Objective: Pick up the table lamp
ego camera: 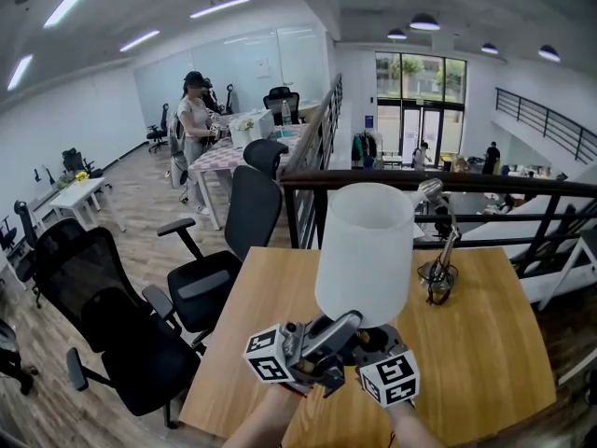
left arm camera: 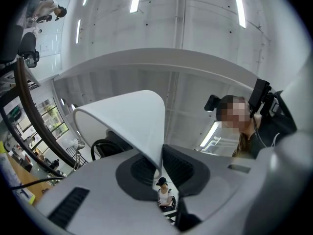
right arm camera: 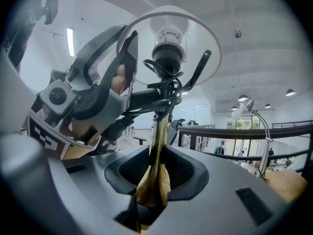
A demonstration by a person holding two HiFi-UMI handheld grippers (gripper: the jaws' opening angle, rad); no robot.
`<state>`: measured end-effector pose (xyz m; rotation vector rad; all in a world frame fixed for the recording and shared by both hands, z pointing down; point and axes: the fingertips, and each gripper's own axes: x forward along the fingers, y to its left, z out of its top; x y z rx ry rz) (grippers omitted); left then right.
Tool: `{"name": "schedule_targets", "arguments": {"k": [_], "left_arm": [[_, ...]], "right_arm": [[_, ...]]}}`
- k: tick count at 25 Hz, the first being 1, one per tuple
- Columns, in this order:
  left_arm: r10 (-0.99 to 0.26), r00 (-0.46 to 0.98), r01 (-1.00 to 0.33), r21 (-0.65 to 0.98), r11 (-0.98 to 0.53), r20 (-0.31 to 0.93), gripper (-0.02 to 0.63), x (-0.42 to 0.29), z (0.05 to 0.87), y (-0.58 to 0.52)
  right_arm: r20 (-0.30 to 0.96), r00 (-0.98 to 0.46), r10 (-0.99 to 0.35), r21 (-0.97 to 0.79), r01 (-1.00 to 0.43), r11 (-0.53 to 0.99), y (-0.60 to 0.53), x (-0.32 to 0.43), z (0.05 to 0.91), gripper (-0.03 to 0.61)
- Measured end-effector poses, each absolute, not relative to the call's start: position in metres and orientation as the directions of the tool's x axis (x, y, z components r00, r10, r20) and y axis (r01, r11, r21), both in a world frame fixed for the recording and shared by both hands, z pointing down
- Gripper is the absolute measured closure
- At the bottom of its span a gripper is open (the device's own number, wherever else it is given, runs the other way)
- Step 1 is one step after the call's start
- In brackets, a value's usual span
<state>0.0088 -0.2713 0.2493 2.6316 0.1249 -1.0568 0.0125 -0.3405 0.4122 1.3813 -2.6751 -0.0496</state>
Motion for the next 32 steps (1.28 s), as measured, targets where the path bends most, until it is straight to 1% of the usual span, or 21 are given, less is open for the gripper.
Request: {"name": "schedule_targets", "arguments": {"k": [32], "left_arm": [[-0.001, 0.727, 0.193, 0.206, -0.959, -0.687, 0.577, 0.01, 0.228, -0.264]], "right_arm": [[0.059, -0.561, -0.826, 0.106, -0.819, 0.564, -0.339, 0.013, 0.387, 0.471]]}}
